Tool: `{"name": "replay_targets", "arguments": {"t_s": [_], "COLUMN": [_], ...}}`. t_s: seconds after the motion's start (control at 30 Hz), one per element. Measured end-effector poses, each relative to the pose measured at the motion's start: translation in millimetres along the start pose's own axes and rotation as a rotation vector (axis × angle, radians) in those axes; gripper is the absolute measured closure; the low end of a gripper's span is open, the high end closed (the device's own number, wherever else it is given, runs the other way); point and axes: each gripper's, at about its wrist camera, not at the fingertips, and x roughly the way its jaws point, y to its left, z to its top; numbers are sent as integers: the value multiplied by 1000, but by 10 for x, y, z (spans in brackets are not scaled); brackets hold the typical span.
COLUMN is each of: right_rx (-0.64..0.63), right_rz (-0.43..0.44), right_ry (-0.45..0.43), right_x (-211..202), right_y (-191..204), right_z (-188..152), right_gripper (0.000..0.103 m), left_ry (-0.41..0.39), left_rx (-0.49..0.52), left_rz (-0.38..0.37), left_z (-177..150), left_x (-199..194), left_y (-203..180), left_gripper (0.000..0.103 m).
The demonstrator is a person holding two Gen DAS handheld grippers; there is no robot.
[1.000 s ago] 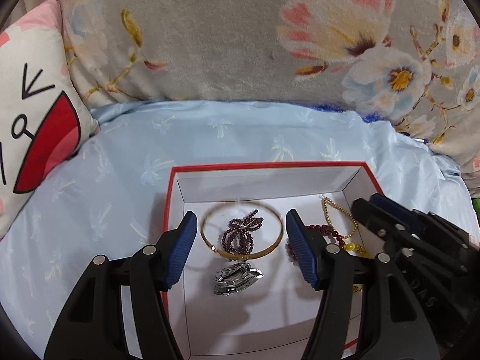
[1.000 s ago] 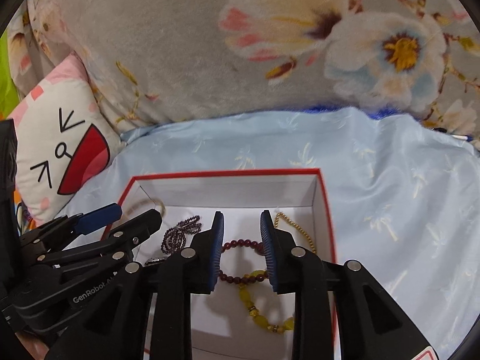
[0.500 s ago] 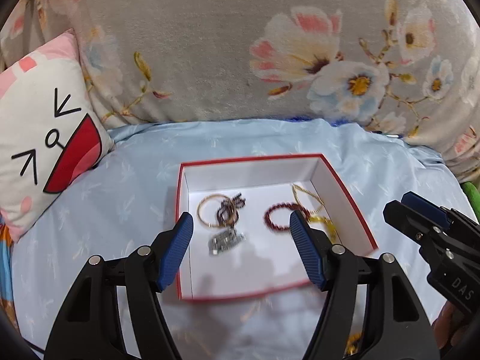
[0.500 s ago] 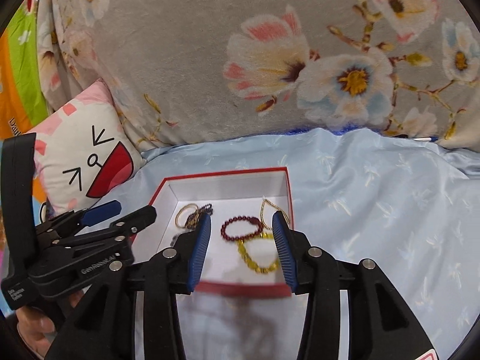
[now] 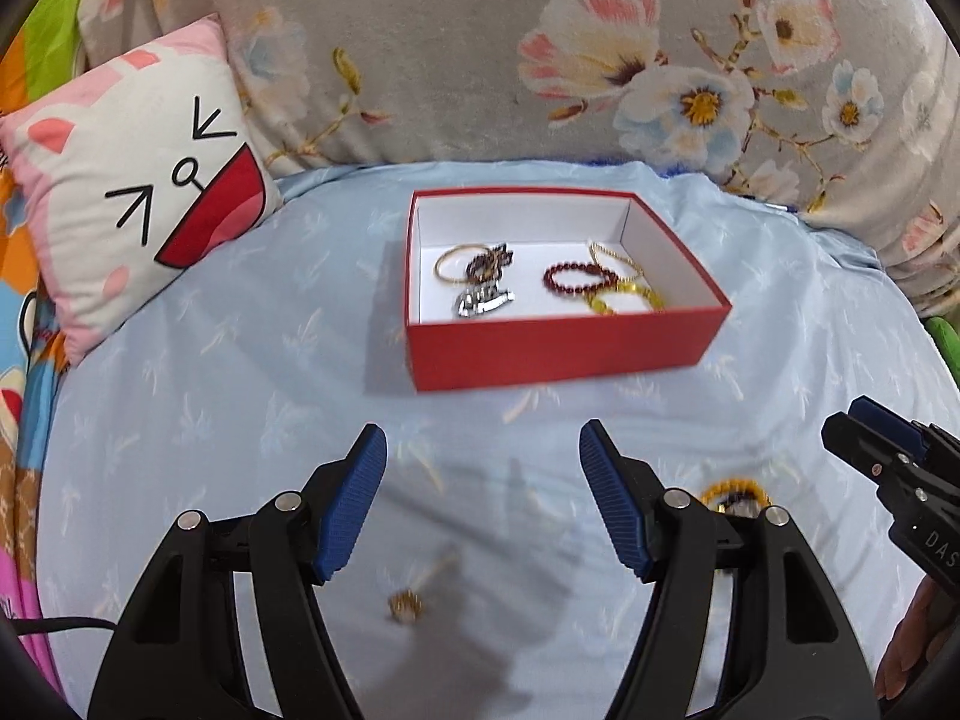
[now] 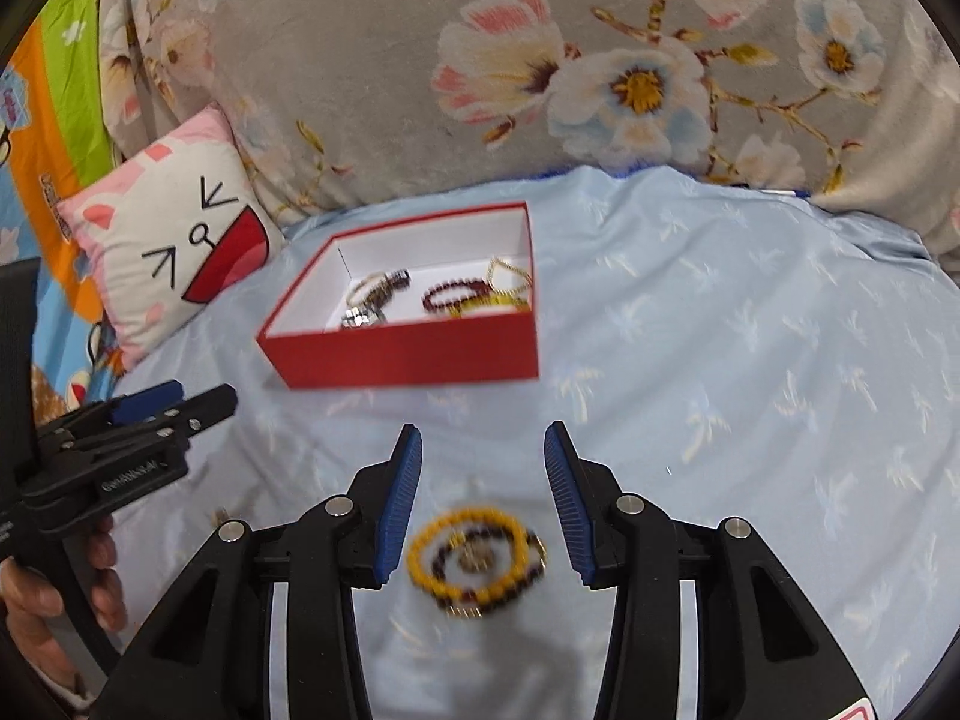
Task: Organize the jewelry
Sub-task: 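Withdraw both open tools from the box toward the remaining bracelets, then close the right tool on the yellow amber bead bracelet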
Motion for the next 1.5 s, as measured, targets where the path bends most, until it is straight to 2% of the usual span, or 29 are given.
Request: {"name": "replay_targets", "arguments": {"t_s": [0.23,0.43,0.67,0.97,1.1,1.3,1.5], "right_rx": [-15,-35,-85,-114,-116,-83,-40], "right_rz": [11,50,69,34,24,36,66], "right_ry": [81,120,137,161,192,191,139], "right_x": [-4,87,247,458,558,502,331], "right_y": [33,139,330,330,287,224,149], "right_z": [-473,-644,-636,-596,-609,-626,-548], "right_gripper": [61,63,74,75,85,95,96], "left_ry": [44,81,105,117,125,135,142], "left_rx": [-27,-37,-52,-68,-60,-61,-56], "left_rz": [-20,-37,-26,-20,-30,-34,-48], "left_z": [-366,-558,-624,-616,-627,-628,-632], "left_x": [-77,-76,-42,16,45,95,124], "left_y": [7,-45,-29,26,-8,-23,-75], "left_gripper": [40,40,40,40,40,40,40]}}
